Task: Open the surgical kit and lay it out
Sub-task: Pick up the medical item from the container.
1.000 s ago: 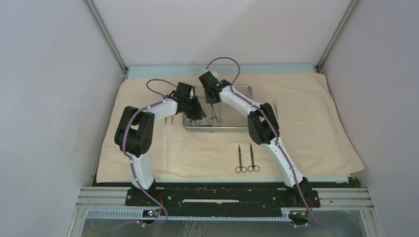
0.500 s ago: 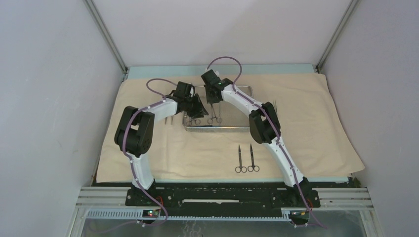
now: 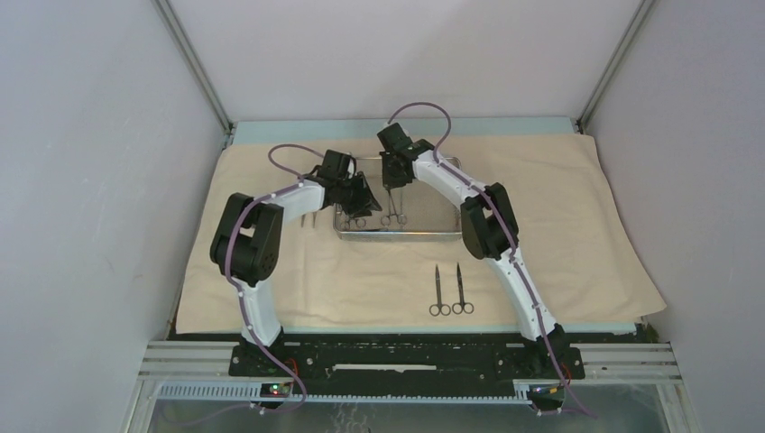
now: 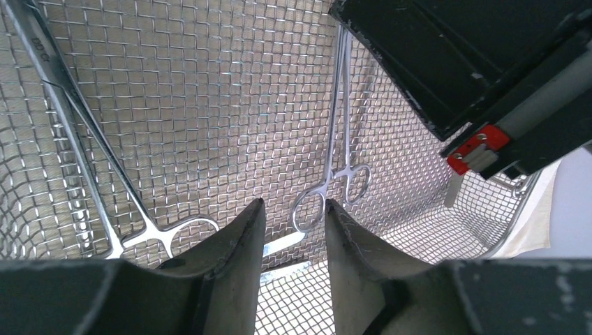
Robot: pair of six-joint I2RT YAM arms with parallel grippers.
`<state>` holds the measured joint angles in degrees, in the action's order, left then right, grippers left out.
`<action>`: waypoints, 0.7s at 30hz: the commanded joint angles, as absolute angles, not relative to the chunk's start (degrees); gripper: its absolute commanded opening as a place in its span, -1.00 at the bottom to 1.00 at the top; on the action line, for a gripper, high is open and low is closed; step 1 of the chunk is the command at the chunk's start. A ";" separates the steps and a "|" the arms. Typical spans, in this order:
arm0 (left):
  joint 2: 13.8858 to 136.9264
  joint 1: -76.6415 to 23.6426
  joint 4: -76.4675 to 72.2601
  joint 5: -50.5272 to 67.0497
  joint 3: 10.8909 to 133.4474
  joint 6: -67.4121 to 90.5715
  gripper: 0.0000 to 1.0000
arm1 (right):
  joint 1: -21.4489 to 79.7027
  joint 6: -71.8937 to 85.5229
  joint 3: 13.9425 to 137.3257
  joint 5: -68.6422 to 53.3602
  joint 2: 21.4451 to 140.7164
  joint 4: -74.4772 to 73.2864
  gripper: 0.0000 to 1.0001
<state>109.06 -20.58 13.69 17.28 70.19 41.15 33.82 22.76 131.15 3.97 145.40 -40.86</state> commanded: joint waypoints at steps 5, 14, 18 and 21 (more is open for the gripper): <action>110.75 -22.00 10.72 20.05 69.73 42.79 -0.15 | 32.12 26.17 130.38 -1.25 140.53 -39.16 -1.00; 112.17 -22.94 7.32 22.88 68.85 46.85 -0.14 | 30.60 28.56 128.02 -5.33 140.07 -37.54 -1.00; 112.65 -23.05 6.66 23.02 68.56 48.74 -0.16 | 30.01 29.53 127.56 -6.74 140.31 -37.02 -1.00; 112.98 -23.05 5.65 23.68 68.38 50.21 -0.17 | 29.71 29.99 127.06 -7.46 140.34 -36.67 -1.00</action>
<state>112.53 -22.76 8.80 21.47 70.06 47.07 30.22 27.90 127.85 -5.80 144.64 -37.82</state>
